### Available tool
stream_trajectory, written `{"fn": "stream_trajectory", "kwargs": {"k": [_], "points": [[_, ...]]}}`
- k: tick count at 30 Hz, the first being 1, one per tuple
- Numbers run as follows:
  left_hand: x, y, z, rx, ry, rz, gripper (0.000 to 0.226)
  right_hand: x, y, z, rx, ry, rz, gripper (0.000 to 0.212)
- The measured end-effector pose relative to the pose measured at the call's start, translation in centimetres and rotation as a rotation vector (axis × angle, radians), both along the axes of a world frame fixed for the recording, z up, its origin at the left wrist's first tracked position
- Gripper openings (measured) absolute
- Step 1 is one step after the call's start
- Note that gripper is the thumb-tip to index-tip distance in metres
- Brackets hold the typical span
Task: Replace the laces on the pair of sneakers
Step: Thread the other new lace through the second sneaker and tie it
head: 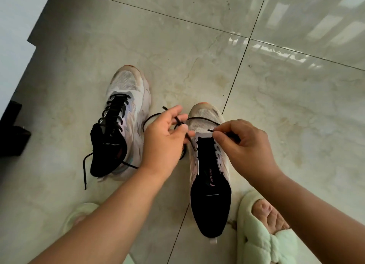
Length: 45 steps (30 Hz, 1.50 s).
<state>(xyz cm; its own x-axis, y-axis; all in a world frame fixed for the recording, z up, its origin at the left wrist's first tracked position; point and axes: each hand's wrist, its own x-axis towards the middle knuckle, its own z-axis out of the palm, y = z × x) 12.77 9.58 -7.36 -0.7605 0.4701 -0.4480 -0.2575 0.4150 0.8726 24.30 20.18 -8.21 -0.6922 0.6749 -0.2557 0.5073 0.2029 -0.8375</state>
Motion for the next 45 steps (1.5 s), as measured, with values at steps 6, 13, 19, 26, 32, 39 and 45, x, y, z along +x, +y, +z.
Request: {"fn": "stream_trajectory", "kwargs": {"k": [6, 13, 19, 26, 32, 39, 45], "points": [[0.1, 0.2, -0.8, 0.041, 0.079, 0.047, 0.043, -1.5, -0.3, -0.1, 0.011, -0.079, 0.094, 0.009], [0.6, -0.2, -2.0, 0.056, 0.23, 0.059, 0.047, -1.7, -0.6, 0.0, 0.128, -0.23, 0.203, 0.005], [1.1, 0.1, -2.4, 0.111, 0.282, 0.083, 0.042, -2.3, -1.2, -0.4, 0.097, -0.127, 0.173, 0.011], [1.7, -0.2, -2.2, 0.119, 0.133, 0.205, 0.037, -2.9, -0.9, -1.2, 0.159, -0.104, 0.162, 0.01], [2.5, -0.5, -2.4, 0.048, -0.121, 0.115, 0.015, -2.8, -0.8, -1.1, 0.12, -0.081, 0.171, 0.018], [1.5, -0.8, -2.6, 0.027, -0.047, 0.116, 0.023, -1.6, -0.6, -0.9, 0.062, -0.18, 0.083, 0.007], [1.7, -0.7, -2.9, 0.021, -0.039, 0.122, 0.016, -1.9, -1.4, -0.9, 0.111, -0.209, 0.089, 0.01]]}}
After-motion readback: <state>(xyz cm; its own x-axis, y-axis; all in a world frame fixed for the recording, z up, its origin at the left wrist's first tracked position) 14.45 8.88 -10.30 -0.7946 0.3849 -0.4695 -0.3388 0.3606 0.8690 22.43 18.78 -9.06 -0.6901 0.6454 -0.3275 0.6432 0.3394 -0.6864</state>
